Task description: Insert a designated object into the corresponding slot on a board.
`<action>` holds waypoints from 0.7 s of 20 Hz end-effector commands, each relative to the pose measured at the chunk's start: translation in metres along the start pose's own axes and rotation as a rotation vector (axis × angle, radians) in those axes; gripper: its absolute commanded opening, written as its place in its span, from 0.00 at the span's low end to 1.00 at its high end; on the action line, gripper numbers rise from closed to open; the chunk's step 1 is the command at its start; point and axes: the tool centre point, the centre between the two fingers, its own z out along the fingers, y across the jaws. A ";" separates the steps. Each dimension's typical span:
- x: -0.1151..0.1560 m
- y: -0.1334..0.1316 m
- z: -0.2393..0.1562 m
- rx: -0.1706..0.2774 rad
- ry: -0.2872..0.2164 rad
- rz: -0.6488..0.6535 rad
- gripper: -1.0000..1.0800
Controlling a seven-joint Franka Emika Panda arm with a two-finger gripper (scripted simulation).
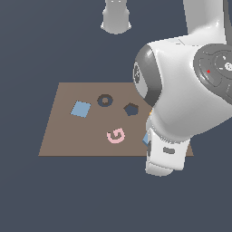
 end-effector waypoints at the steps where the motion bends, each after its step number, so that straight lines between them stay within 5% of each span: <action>1: 0.000 0.000 -0.002 0.000 0.000 0.000 0.00; 14: -0.005 0.002 -0.003 0.001 0.000 0.080 0.00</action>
